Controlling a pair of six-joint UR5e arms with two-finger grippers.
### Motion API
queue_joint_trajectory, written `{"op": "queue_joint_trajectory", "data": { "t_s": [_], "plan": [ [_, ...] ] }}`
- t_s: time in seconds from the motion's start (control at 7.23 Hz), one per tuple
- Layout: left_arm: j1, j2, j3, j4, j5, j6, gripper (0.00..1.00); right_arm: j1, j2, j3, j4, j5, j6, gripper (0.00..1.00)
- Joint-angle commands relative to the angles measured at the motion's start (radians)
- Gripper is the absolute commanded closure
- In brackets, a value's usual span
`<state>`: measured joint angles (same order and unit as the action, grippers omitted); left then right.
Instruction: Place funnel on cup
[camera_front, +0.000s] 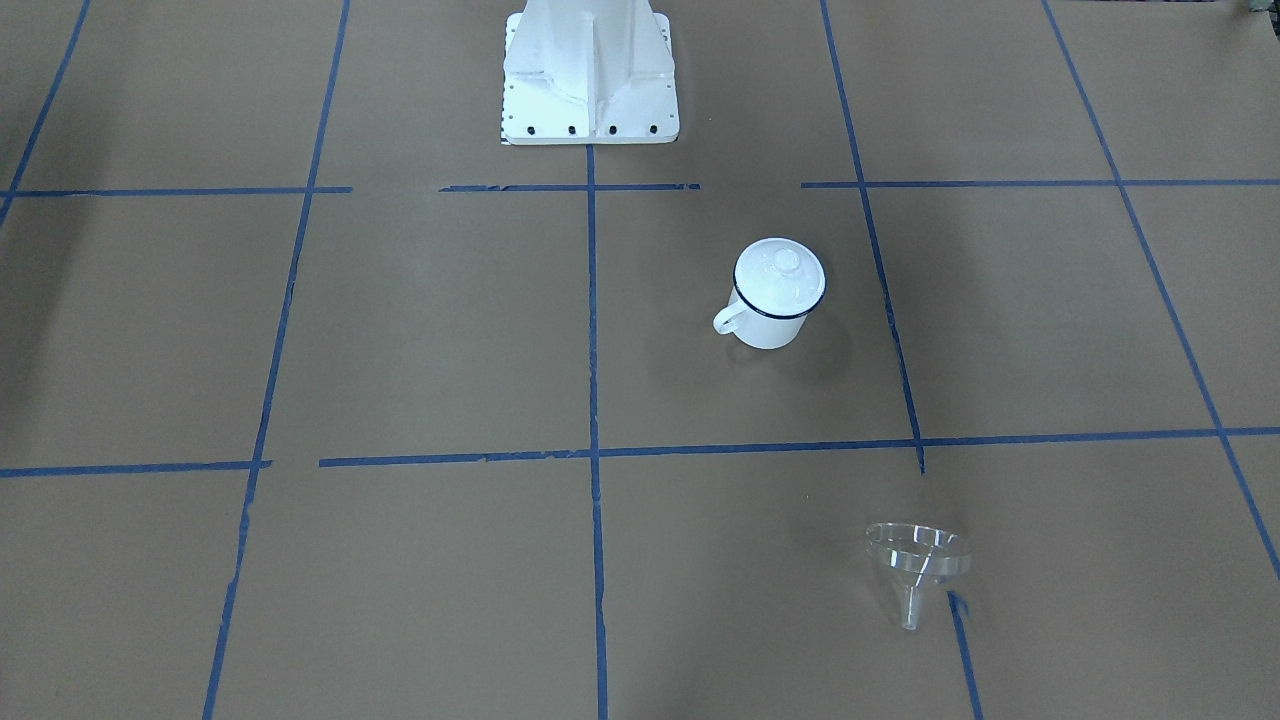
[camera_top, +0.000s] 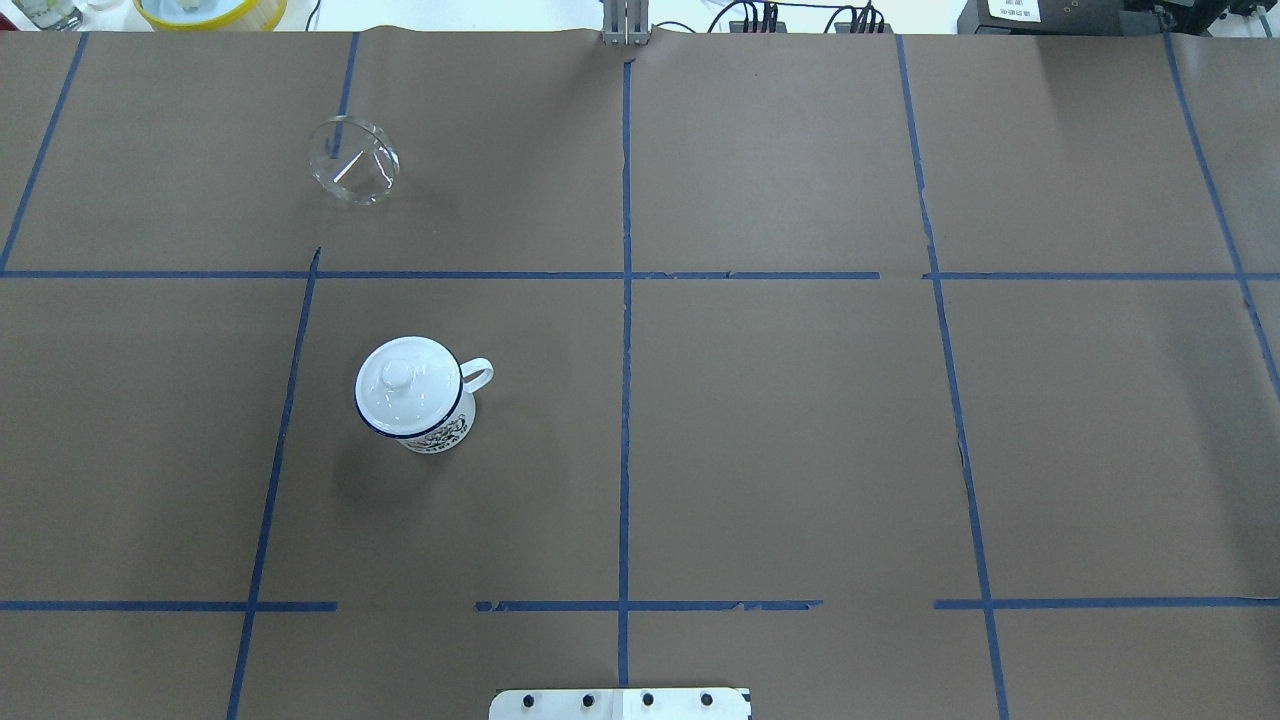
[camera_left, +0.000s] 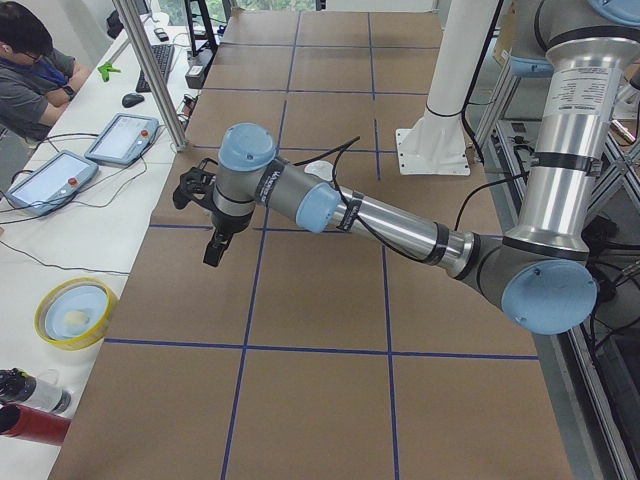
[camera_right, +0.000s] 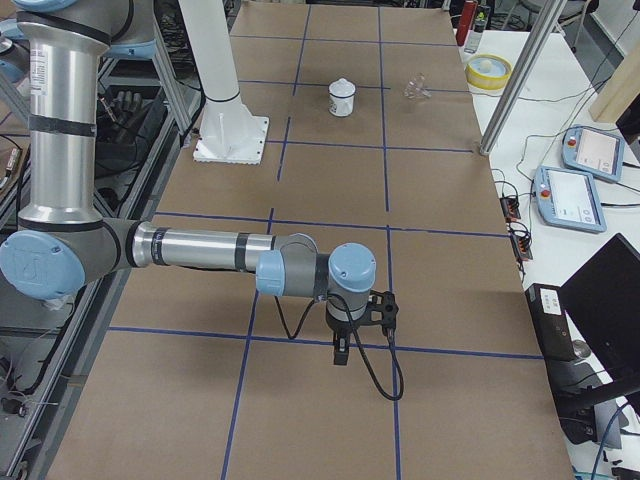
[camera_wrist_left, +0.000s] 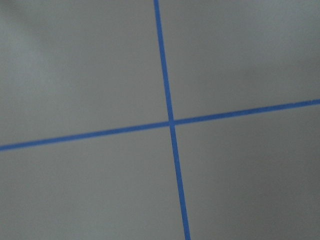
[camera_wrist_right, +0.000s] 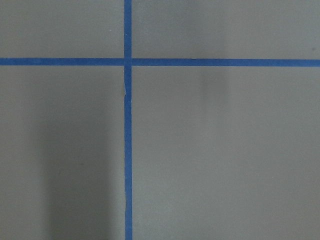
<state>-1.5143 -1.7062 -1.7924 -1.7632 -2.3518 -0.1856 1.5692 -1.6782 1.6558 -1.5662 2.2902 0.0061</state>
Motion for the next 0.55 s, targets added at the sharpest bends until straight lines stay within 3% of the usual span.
{"op": "queue_joint_trajectory", "data": {
  "t_s": [0.0,0.28,0.42],
  "plan": [
    [0.202,-0.036,-0.034,-0.025,0.006,-0.328,0.0,0.0,0.0,-0.001,0.0,0.0,0.0,0.0],
    [0.348,-0.094,-0.106,-0.022,0.041,-0.632,0.0,0.0,0.0,0.001,0.0,0.0,0.0,0.0],
    [0.465,-0.139,-0.131,-0.021,0.108,-0.813,0.0,0.0,0.0,0.001,0.0,0.0,0.0,0.0]
  ]
}}
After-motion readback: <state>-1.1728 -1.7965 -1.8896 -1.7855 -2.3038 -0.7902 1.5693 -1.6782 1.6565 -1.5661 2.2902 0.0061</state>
